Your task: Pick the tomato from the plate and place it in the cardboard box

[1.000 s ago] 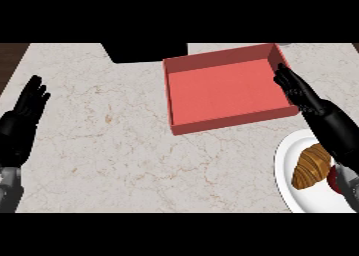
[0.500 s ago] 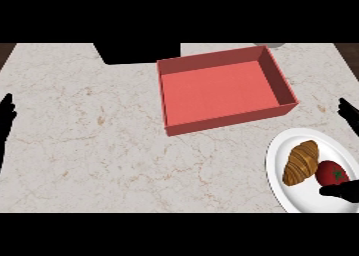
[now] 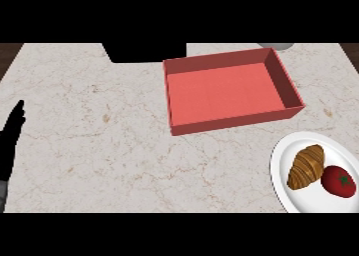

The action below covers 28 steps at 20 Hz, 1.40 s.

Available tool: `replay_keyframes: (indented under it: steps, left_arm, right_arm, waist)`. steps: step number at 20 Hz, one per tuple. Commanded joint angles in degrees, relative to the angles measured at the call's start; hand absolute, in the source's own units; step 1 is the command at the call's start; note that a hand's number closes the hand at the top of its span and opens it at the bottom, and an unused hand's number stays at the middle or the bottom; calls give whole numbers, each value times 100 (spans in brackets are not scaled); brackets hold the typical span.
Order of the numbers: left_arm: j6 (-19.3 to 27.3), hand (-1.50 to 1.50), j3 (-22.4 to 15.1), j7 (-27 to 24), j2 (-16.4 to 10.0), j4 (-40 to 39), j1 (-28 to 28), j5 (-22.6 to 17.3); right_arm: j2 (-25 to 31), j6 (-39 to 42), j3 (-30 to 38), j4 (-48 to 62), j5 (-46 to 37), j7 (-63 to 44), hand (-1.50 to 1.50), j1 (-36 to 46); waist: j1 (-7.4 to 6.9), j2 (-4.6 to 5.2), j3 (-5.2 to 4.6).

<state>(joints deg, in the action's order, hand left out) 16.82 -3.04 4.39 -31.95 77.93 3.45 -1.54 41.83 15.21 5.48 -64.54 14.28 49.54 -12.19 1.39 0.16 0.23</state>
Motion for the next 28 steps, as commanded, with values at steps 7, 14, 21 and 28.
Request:
replay_keyframes:
  steps: [7, 14, 21, 28]
  left_arm:
    - [-86, 0, -78, -56, 154, -172, 205, 189]
    - [-177, 0, 100, -255, 189, -290, 191, 164]
    - [-303, 0, 223, 13, 208, -220, 238, 363]
    - [-473, 0, 426, 106, 354, 196, -66, 602]
  right_arm:
    - [1377, -346, -287, 876, -1801, 122, -150, 523]
    - [1679, -150, -1053, 327, -2810, -930, -150, 800]
    - [1282, 529, -1353, -133, -3218, -2109, -150, 1404]
    - [772, 425, -1183, 182, -3969, -2096, -150, 1535]
  waist:
    - [-207, 5, -23]
    - [-215, -6, -29]
    - [-165, -20, -26]
    - [-164, -21, -22]
